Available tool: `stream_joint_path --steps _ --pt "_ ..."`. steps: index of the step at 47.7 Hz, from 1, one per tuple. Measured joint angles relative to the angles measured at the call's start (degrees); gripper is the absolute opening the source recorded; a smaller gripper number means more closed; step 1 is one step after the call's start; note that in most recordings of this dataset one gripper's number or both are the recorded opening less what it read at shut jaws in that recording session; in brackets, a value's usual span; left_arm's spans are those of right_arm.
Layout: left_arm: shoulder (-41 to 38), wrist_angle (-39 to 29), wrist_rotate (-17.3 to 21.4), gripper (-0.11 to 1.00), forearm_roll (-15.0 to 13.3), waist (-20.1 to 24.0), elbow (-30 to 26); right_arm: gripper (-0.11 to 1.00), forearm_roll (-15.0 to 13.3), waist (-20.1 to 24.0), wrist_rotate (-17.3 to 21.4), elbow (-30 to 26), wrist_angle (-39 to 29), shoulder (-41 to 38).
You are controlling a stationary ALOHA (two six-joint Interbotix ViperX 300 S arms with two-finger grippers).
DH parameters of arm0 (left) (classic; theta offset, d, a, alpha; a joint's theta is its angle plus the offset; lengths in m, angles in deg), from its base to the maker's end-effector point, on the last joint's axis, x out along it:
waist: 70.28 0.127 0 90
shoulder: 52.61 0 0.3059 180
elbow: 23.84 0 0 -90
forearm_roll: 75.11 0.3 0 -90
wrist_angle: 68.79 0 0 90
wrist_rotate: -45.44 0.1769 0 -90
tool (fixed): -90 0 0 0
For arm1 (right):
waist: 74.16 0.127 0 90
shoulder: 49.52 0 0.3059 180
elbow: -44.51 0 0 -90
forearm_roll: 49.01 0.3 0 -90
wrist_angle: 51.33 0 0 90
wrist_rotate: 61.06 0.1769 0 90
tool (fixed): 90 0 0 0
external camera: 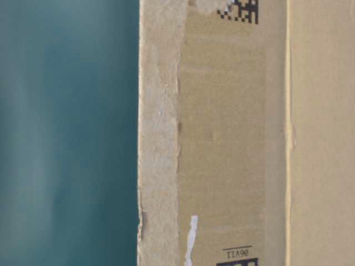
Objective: Close the cardboard box.
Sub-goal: 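Move both grippers inward toward the left and right side flaps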
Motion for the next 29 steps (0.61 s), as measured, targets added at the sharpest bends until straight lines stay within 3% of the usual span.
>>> stream_joint_path --steps 10,29 --pt "3.43 -5.45 1.49 0.00 -1.05 -0.88 -0.18 0.00 0.09 0.00 0.70 -1.32 -5.80 0.62" --pt "11.34 -30.50 5.45 0.00 -1.14 -0.70 -0.88 0.00 0.18 0.00 0.97 -3.16 -29.44 5.54"
